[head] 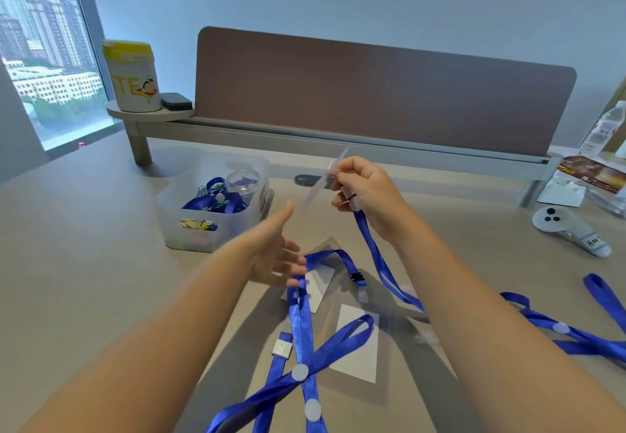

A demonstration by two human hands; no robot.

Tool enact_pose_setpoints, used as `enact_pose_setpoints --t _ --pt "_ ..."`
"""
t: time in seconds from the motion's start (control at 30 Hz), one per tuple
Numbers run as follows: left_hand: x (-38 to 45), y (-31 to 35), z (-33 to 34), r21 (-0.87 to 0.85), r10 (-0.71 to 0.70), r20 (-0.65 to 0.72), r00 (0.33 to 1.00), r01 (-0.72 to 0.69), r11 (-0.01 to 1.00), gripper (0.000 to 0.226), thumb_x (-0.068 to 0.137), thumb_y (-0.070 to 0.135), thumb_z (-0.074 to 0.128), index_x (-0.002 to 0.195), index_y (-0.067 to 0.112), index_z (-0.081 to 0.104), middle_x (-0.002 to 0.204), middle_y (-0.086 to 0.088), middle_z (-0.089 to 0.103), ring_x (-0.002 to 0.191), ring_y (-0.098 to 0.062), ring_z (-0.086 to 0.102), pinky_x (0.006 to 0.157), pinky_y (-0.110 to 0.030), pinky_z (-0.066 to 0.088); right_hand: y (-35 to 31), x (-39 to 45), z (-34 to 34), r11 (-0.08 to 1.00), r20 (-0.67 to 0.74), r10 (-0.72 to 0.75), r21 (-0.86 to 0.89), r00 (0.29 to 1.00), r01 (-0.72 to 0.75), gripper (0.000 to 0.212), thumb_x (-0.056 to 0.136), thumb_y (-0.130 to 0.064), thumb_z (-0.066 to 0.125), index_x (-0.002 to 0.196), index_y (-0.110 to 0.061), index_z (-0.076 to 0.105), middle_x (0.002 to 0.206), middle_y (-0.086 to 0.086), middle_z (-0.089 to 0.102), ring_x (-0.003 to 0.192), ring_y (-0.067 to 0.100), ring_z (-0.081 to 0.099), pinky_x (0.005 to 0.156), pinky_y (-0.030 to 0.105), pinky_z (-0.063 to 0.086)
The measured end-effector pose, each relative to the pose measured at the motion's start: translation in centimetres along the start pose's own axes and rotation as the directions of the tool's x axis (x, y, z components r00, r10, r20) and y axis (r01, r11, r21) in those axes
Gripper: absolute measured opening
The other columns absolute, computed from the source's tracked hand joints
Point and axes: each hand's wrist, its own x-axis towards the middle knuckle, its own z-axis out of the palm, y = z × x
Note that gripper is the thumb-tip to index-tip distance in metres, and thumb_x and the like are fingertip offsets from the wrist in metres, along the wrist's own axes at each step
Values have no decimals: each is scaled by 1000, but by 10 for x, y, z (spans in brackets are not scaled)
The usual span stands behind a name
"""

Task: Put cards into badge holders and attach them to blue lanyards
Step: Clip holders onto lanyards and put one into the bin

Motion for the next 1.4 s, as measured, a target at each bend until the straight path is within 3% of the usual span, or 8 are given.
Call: enact_pose_setpoints --t 0.23,0.5,0.6,0.7,0.83,1.07,1.27,1.4 --pt "11 7 35 -705 227 -53 973 -197 681 43 90 28 48 122 -1 44 87 -14 60 78 -21 60 75 -34 51 11 -1 -16 992 93 82 89 992 -90 17 90 -1 47 77 -11 49 63 4 37 50 11 34 48 20 31" --pt "8 46 47 -404 354 -428 831 -527 748 16 87 2 53 103 3 52 79 -10 59 69 -17 62 46 -18 56 37 -8 -34 874 -146 136 -448 980 -188 59 84 -8 61 136 -11 33 135 10 44 119 25 48 88 28 41" --pt "0 64 57 -328 421 -440 794 -578 747 14 87 2 53 99 8 49 77 -5 57 66 -13 61 44 -16 53 45 -10 -33 957 -309 147 -198 940 -215 17 90 -11 50 105 -7 56 103 7 56 98 21 54 79 25 42" --pt "-7 79 67 -319 456 -407 791 -591 741 16 87 2 54 102 5 50 86 -8 59 67 -14 60 41 -13 51 50 -13 -19 857 -104 434 355 895 -374 39 97 -29 36 76 -5 58 76 10 61 71 21 59 70 27 49" --pt "-13 85 72 -385 456 -353 817 -571 725 31 86 1 55 116 0 51 84 -11 61 69 -15 62 40 -14 53 60 -10 -7 456 158 431 811 888 -366 65 92 -58 19 101 -3 53 89 14 62 83 26 59 78 35 46" --pt "-3 66 43 -390 366 -421 830 -530 753 18 87 9 55 105 7 53 83 -7 60 70 -15 62 46 -15 54 58 7 -18 247 -158 501 968 851 34 40 94 -46 35 106 -12 50 115 12 53 112 30 52 101 40 37" --pt "28 49 31 -337 295 -559 775 -538 773 22 88 5 52 110 2 51 88 -10 59 71 -16 62 62 -26 56 59 14 -71 333 -376 575 919 727 212 19 95 -18 41 77 -12 43 76 10 60 67 19 58 74 31 52" --pt "62 45 33 -343 243 -602 761 -522 781 21 89 -3 47 109 1 49 85 -13 53 74 -19 56 54 -22 51 76 21 -114 728 -503 606 663 616 -175 26 93 -13 33 69 -14 44 69 4 55 61 15 49 68 29 40"
